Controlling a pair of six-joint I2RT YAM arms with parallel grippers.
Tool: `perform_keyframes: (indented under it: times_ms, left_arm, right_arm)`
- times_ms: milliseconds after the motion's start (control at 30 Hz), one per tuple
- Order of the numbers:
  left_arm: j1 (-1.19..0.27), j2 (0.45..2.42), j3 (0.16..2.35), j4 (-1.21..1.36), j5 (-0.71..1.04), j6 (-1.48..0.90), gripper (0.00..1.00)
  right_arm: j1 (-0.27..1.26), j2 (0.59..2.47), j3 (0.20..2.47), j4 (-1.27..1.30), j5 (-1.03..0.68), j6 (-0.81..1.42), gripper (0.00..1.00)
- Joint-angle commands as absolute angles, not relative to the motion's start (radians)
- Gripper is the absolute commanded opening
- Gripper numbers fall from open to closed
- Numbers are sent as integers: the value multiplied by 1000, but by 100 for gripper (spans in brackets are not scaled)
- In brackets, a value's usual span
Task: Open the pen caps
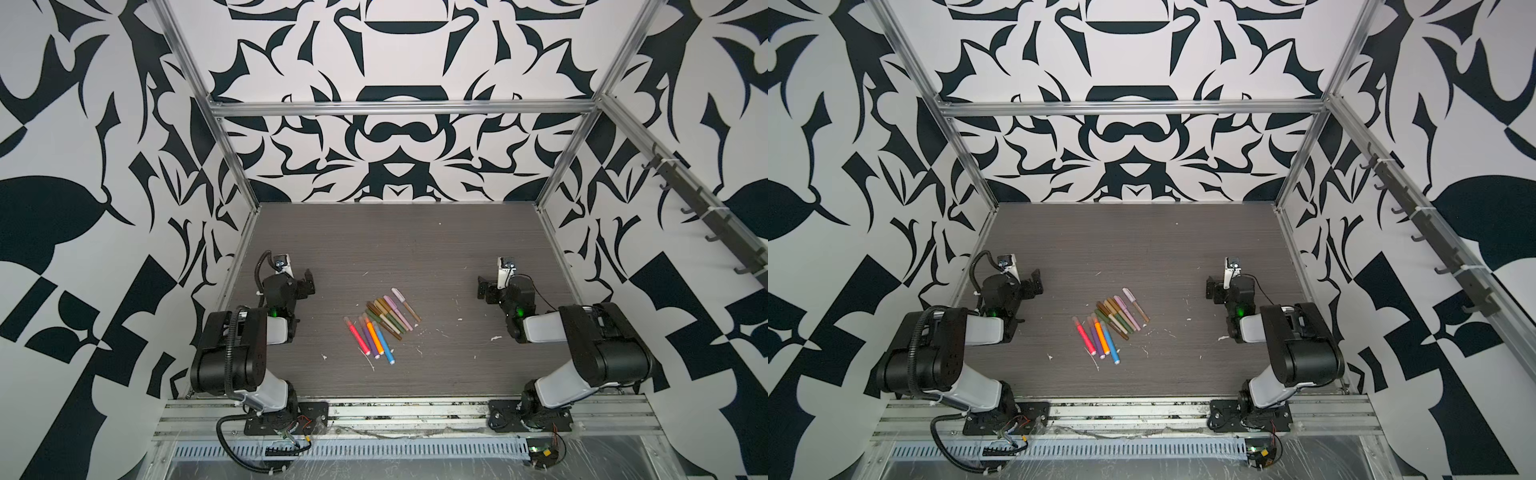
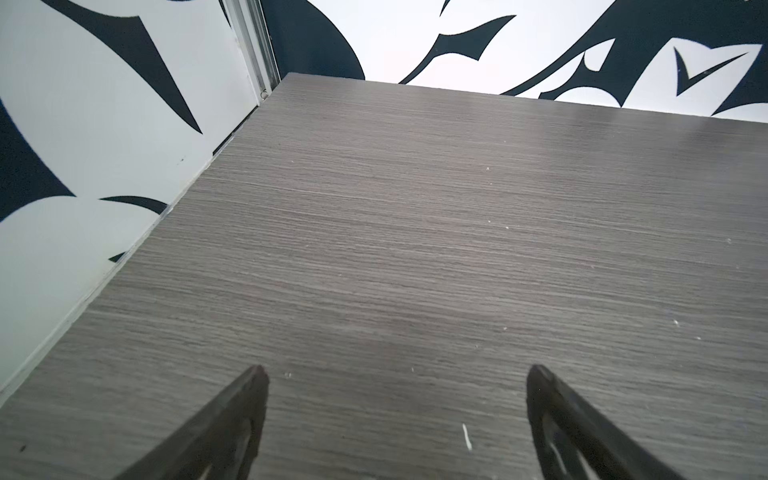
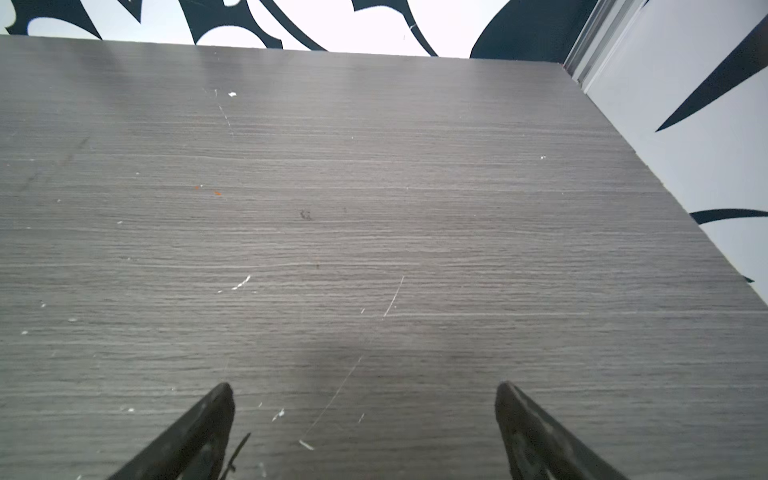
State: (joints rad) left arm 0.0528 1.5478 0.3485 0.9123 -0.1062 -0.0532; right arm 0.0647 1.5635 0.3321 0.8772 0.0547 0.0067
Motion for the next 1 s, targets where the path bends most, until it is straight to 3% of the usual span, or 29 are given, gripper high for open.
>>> perform_keyframes:
  times_ms: [0, 967]
  left_arm:
    - [49, 1557, 358, 954, -98, -64, 99]
    - [40, 1559, 362, 947, -106, -52, 99]
  right_arm:
    - [62, 1551, 349, 920, 45, -10, 100]
    - [63, 1549, 334, 947, 19, -18, 100]
